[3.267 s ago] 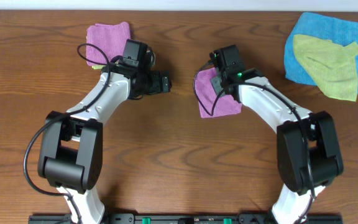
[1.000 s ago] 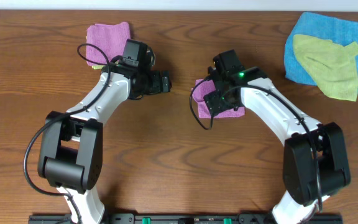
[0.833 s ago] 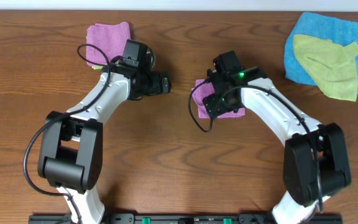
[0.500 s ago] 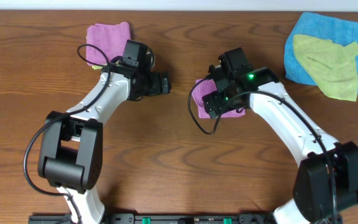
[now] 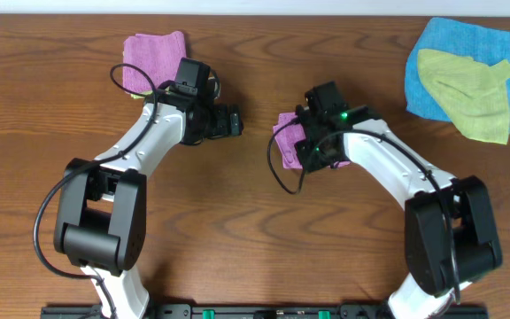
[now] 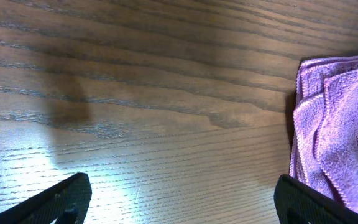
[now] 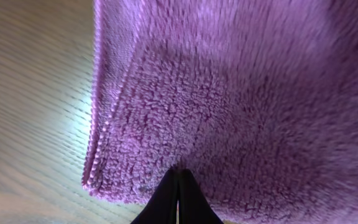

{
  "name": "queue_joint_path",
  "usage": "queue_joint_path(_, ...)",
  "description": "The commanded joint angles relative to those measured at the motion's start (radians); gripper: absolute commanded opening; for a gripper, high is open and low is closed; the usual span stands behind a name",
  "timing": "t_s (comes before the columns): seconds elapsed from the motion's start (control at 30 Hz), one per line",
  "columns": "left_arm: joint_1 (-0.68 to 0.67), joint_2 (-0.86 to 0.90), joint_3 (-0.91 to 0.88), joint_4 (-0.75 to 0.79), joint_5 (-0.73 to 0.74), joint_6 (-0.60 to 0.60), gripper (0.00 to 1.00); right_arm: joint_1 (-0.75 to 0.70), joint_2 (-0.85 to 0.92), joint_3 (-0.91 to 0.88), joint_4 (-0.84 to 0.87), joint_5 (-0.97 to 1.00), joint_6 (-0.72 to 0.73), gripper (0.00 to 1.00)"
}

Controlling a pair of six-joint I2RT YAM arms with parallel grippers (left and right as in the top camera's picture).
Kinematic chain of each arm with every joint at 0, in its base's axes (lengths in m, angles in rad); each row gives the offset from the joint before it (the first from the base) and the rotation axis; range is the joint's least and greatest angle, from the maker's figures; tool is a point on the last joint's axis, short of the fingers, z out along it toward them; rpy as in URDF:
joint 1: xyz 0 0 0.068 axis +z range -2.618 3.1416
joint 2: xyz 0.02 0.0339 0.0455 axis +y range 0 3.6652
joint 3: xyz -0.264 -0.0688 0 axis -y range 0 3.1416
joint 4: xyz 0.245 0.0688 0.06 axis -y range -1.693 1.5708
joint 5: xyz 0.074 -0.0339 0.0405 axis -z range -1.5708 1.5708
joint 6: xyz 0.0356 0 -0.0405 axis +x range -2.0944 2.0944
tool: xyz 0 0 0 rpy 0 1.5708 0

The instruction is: Fold the cloth

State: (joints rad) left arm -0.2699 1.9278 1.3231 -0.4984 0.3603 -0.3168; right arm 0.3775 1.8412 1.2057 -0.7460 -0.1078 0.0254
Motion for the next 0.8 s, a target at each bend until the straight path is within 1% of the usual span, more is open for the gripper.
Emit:
queue_joint_path(0.0, 0.001, -0.030, 0.015, -0.006, 0.006, 0.003, 0.95, 0.006, 0.001, -0.031, 0.006, 0.005, 0.049, 0.04)
queue_joint_path(0.07, 0.001, -0.030, 0.015, -0.006, 0.006, 0.003, 0.95, 0.008, 0.001, -0.031, 0.027, -0.006, 0.068, 0.04)
queue_joint_path(0.2, 0.001, -0.030, 0.015, -0.003, 0.006, 0.003, 0.95, 0.014, 0.001, -0.031, 0.121, -0.080, 0.076, 0.04)
queue_joint_path(0.33, 0.001, -0.030, 0.015, 0.001, 0.006, 0.003, 0.95, 0.025, 0.001, -0.031, 0.190, -0.091, 0.094, 0.04)
queue_joint_path(0.4, 0.001, -0.030, 0.015, 0.001, 0.006, 0.003, 0.95, 0.028, 0.002, -0.031, 0.210, -0.091, 0.094, 0.04)
queue_joint_path(0.43, 0.001, -0.030, 0.015, 0.001, 0.006, 0.003, 0.95, 0.028, 0.002, -0.031, 0.224, -0.091, 0.094, 0.07)
queue_joint_path(0.47, 0.001, -0.030, 0.015, 0.001, 0.006, 0.003, 0.95, 0.028, 0.002, -0.031, 0.241, -0.091, 0.094, 0.15)
queue_joint_path(0.53, 0.001, -0.030, 0.015, 0.001, 0.006, 0.003, 0.95, 0.028, 0.002, -0.030, 0.267, -0.091, 0.093, 0.47)
queue_joint_path(0.6, 0.001, -0.030, 0.015, 0.001, 0.006, 0.003, 0.95, 0.032, 0.002, -0.030, 0.290, -0.091, 0.085, 0.75)
queue_joint_path(0.63, 0.001, -0.030, 0.015, 0.001, 0.006, 0.003, 0.95, 0.036, 0.002, -0.030, 0.298, -0.090, 0.076, 0.83)
queue_joint_path(0.7, 0.001, -0.030, 0.015, 0.002, 0.006, 0.003, 0.95, 0.051, 0.003, -0.030, 0.306, -0.086, 0.046, 0.81)
queue_joint_path(0.77, 0.001, -0.030, 0.015, 0.002, 0.006, 0.003, 0.95, 0.074, 0.008, -0.031, 0.305, -0.035, 0.020, 0.79)
